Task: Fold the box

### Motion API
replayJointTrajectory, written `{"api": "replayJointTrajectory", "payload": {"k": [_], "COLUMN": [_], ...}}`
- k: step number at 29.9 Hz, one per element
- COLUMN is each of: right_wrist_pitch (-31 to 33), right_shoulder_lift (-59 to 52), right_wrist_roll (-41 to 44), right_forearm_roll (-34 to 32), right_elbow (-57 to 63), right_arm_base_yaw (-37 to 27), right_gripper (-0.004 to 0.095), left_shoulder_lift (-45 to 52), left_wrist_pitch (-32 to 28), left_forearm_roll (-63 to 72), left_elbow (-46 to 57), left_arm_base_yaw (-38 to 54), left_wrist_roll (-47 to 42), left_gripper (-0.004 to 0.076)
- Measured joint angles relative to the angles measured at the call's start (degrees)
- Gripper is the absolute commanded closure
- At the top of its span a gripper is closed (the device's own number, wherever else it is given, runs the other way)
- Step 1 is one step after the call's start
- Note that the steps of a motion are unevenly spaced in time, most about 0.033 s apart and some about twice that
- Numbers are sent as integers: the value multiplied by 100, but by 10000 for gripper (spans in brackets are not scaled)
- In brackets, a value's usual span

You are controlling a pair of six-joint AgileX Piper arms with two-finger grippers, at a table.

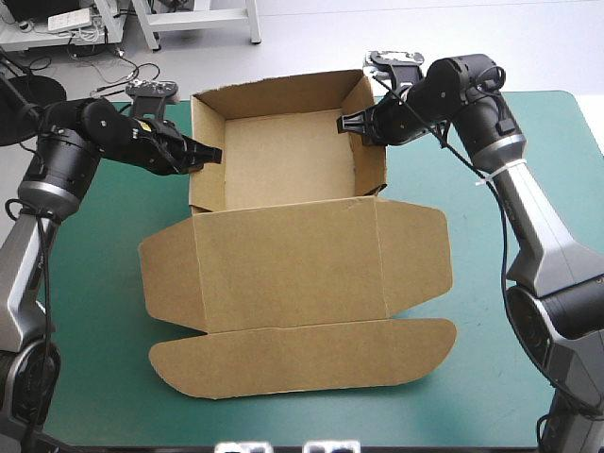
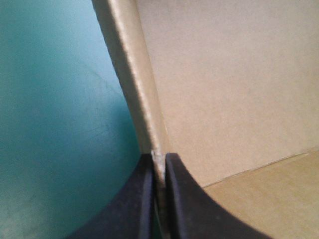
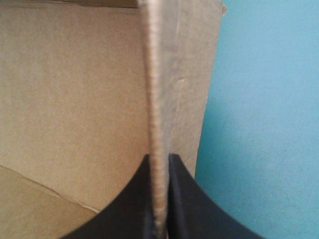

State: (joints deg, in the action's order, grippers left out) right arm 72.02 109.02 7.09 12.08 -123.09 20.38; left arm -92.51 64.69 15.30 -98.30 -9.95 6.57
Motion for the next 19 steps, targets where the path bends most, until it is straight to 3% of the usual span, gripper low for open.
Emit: {"api": "replayJointTrajectory", "payload": {"k": [9, 19], "right_wrist_pitch": [0, -42], "right_shoulder_lift": [25, 77], "right_wrist_roll": [463, 607], "right_forearm_roll": [-451, -690], "right_elbow": [1033, 1734], "right_arm_base_yaw": [341, 350], "right_gripper": [908, 908], "left_shoulder_lift": [-380, -1109], "left_wrist_pitch": [737, 732], "left_forearm_roll": [-1128, -1319], "left_elbow": [-36, -36], "left_arm_base_yaw": [-623, -862], "left_wrist_roll": [-1027, -1195], "left_gripper": [734, 733]}}
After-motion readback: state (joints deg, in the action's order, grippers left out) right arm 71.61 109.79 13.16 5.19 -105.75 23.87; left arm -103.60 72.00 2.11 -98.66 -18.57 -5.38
